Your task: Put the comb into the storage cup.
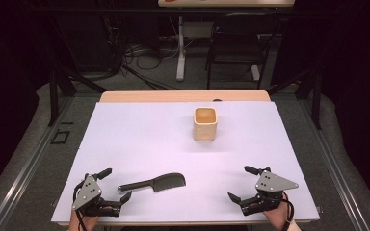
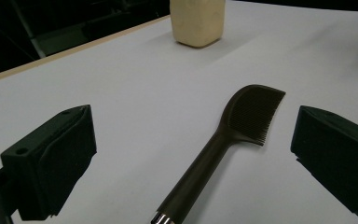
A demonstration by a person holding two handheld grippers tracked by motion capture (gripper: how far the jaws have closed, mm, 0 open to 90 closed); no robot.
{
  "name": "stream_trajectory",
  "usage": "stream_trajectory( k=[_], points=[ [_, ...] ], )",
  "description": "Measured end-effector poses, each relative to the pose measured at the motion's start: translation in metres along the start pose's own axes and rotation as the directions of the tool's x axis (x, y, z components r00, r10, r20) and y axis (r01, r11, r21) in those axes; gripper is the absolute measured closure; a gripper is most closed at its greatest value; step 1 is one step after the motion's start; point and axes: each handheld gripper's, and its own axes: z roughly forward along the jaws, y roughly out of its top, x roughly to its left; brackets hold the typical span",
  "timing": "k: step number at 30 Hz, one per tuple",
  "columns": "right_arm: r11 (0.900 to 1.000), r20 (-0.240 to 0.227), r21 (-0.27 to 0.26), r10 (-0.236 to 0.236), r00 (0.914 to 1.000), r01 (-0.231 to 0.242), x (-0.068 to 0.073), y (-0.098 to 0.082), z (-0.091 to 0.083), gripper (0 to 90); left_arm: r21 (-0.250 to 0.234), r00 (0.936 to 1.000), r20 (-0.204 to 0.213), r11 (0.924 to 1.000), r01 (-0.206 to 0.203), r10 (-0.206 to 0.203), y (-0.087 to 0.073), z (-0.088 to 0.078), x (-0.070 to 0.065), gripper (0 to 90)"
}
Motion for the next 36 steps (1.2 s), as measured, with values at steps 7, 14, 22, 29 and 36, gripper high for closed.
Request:
stream_trajectory(
  k=[7, 14, 22, 29, 36],
  points=[
    [1.0, -0.003, 0.002, 0.002, 1.0, -0.002, -0.001, -0.001, 0.0, 0.0, 0.031, 0.9994, 0.004, 0.9989, -0.036, 0.036, 0.005, 0.003, -0.001, 0.2],
    [1.0, -0.007, 0.011, 0.003, 1.0, -0.003, -0.001, -0.001, 0.002, 0.0, 0.065, 0.9978, 0.007, 0.9956, -0.067, 0.066, 0.011, 0.006, -0.004, 0.3],
    [1.0, -0.005, 0.021, 0.007, 1.0, -0.007, -0.001, 0.0, 0.004, 0.0, 0.177, 0.9926, 0.03, 0.9766, -0.121, 0.118, 0.021, 0.015, -0.005, 0.1],
    [1.0, -0.006, 0.025, 0.009, 0.9999, -0.009, -0.002, 0.0, 0.004, 0.0, 0.246, 0.988, 0.04, 0.9568, -0.155, 0.149, 0.031, 0.023, -0.004, 0.0],
    [1.0, 0.002, 0.024, 0.009, 1.0, -0.009, -0.003, -0.001, 0.004, 0.0, 0.339, 0.9801, 0.075, 0.9198, -0.198, 0.184, 0.038, 0.035, -0.004, 0.0]
  ],
)
